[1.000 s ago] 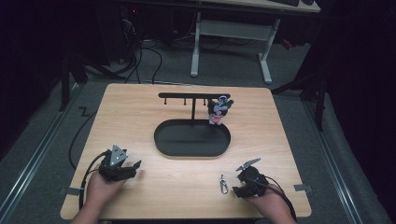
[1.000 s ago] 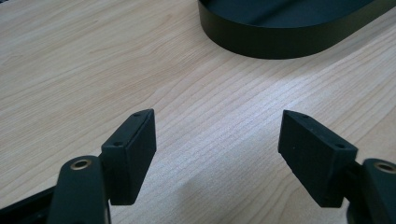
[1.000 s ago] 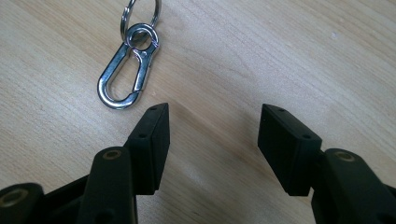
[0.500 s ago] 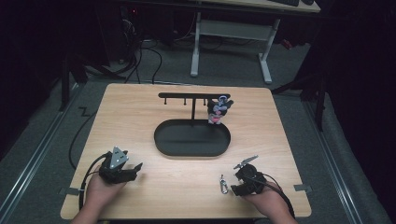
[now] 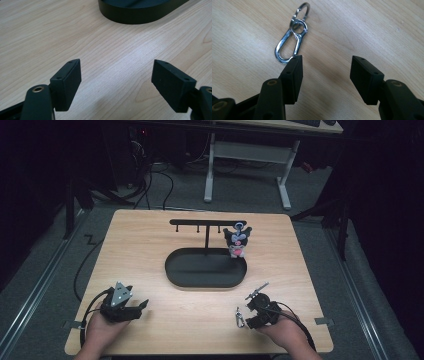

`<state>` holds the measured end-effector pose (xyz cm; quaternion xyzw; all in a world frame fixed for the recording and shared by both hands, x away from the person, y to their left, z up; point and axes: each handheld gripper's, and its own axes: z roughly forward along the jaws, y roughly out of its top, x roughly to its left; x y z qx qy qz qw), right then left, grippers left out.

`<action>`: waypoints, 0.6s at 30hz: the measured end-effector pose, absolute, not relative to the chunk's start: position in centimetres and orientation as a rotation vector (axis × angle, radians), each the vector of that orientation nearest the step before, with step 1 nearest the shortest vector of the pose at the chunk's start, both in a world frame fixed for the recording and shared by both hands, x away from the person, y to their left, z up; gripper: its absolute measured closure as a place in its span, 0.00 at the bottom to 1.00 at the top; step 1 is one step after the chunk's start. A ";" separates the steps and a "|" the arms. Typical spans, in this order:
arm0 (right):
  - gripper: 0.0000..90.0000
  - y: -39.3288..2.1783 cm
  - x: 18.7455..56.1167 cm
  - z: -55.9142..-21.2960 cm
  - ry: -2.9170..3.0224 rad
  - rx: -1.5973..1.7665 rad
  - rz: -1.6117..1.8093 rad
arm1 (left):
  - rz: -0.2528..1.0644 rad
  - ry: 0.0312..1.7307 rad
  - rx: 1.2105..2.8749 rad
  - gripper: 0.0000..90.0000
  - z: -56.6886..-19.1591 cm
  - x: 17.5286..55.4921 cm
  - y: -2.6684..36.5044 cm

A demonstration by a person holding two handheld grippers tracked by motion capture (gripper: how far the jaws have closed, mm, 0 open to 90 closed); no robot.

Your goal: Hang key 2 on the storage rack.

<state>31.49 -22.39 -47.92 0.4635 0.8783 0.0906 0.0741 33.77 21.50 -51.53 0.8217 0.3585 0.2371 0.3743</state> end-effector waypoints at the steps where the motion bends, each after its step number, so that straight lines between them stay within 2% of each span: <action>1: 0.49 -22.4 31.5 -47.9 2.636 1.391 0.272 | 0.607 0.918 2.104 0.27 -51.5 33.8 21.5; 13: 0.52 -20.4 32.1 -46.9 2.689 1.397 0.299 | 0.601 0.916 2.129 0.27 -51.7 33.7 21.4; 18: 0.60 -19.6 33.1 -47.4 2.714 1.406 0.323 | 0.599 0.910 2.124 0.27 -51.6 33.7 21.4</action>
